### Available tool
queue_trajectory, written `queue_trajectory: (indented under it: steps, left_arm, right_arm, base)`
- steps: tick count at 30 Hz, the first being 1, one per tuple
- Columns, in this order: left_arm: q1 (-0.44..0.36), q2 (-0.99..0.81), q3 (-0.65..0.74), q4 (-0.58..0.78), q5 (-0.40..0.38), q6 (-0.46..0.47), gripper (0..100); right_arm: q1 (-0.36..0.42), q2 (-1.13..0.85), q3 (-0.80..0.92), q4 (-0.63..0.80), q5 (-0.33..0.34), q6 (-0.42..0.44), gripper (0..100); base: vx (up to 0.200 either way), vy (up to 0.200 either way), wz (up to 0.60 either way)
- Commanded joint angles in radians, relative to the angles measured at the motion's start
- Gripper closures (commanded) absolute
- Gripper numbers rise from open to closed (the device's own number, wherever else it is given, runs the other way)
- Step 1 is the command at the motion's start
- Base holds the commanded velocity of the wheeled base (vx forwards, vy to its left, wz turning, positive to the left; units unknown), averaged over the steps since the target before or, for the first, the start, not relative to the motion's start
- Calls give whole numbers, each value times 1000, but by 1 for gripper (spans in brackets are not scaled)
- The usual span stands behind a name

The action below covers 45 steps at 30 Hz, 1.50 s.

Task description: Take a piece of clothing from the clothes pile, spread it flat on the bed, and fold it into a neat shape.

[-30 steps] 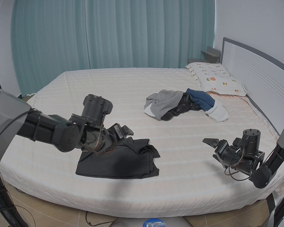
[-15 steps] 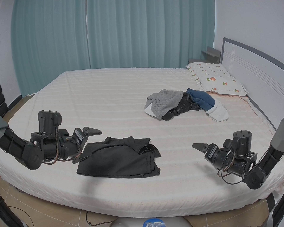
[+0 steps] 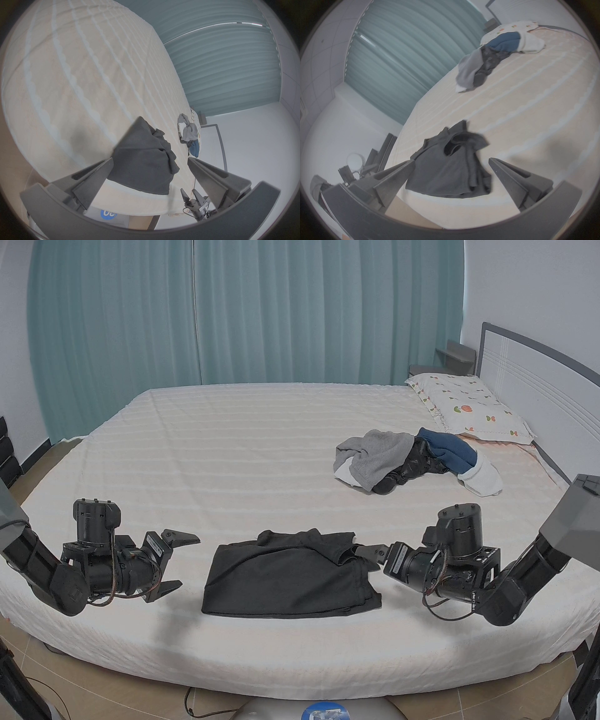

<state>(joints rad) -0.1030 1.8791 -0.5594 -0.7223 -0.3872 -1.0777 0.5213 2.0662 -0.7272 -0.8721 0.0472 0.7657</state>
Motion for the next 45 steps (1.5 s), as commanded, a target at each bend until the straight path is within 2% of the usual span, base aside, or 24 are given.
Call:
queue_trajectory:
  steps: [1, 8, 12, 19, 30, 36, 45]
  left_arm:
    - [0, 60, 26, -29, 2, -1, 0]
    - [-3, 80, 32, -40, 10, 8, 0]
    - [-7, 86, 32, -40, 11, 12, 0]
    - [-14, 98, 45, -60, 11, 15, 0]
    - [-20, 104, 52, -75, 13, 15, 0]
    - [-23, 104, 52, -75, 13, 16, 0]
    - [-29, 106, 53, -75, 13, 16, 0]
  right_arm:
    - [42, 49, -47, 4, 0, -13, 0]
    - [62, 88, -149, 88, -1, -16, 0]
    - [60, 124, -173, 88, -10, -20, 0]
    - [0, 204, -221, 85, -44, -74, 0]
    - [-87, 210, -247, 88, -67, -152, 0]
    - [-139, 259, -350, 107, -70, -163, 0]
    - [-201, 319, -509, 211, -70, -160, 0]
  base:
    - [0, 200, 0]
    - [0, 200, 0]
    - [0, 0, 0]
    - [0, 0, 0]
    - [0, 0, 0]
    - [0, 0, 0]
    - [0, 0, 0]
